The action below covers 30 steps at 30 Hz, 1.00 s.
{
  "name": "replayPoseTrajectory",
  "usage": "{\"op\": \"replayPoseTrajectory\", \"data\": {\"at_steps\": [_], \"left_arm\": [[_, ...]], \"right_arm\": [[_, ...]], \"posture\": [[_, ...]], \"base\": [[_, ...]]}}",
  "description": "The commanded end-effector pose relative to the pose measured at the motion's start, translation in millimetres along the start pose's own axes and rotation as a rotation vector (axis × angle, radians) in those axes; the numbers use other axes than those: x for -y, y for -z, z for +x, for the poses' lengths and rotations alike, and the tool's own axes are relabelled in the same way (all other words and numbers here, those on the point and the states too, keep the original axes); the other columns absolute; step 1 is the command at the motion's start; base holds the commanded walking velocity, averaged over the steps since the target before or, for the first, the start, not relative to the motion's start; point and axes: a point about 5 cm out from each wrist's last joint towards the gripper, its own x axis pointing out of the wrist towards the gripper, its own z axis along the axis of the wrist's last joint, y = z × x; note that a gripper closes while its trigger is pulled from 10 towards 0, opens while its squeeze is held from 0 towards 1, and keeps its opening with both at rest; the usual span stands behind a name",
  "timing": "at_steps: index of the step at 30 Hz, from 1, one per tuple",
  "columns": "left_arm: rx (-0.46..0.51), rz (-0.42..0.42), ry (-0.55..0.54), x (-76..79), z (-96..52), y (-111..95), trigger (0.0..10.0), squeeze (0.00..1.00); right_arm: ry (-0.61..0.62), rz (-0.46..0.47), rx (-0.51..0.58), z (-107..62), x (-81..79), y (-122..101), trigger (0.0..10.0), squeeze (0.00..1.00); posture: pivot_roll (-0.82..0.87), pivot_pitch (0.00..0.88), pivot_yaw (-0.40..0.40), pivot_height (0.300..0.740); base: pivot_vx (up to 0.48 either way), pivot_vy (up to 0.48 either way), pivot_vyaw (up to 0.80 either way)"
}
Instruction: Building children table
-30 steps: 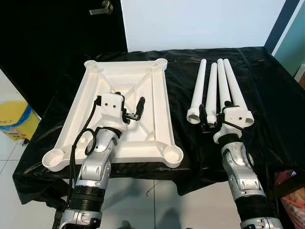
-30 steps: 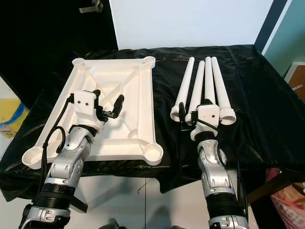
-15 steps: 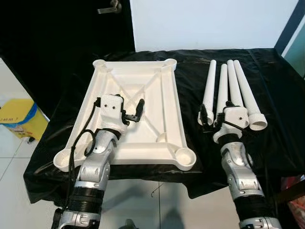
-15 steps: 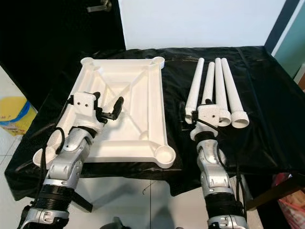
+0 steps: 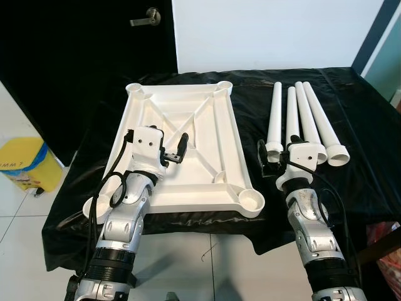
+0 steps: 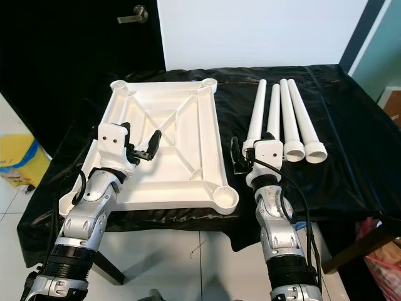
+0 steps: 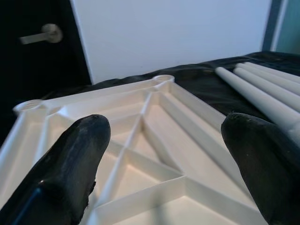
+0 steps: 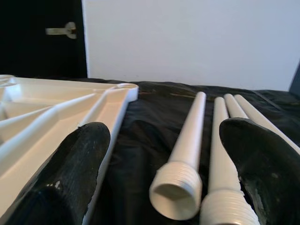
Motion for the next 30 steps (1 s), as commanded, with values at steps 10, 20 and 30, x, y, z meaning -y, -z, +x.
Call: {"op": "replayPoseTrajectory", "data": {"at_steps": [10, 20, 30], "left_arm": [[0.003, 0.008, 0.033, 0.6, 2.3, -1.9, 10.0, 0.00], [-0.003, 0.003, 0.146, 16.1, -0.6, -1.9, 10.0, 0.00], [0.000, -0.024, 0.393, 51.7, -3.3, -14.2, 10.0, 0.00]], "right_arm": [[0.022, -0.009, -0.024, -1.8, 3.3, 5.0, 10.0, 0.00], [0.101, -0.011, -0.076, 2.5, 11.2, 8.6, 10.0, 0.00], [0.206, -0.030, -0.240, 22.3, 25.2, 20.2, 10.0, 0.00]], "posture": [[0.00, 0.046, 0.030, 0.740], [-0.01, 0.051, 0.036, 0.740], [-0.01, 0.051, 0.045, 0.740]], "base": [[0.000, 0.000, 0.00], [0.000, 0.000, 0.00], [0.000, 0.000, 0.00]]}}
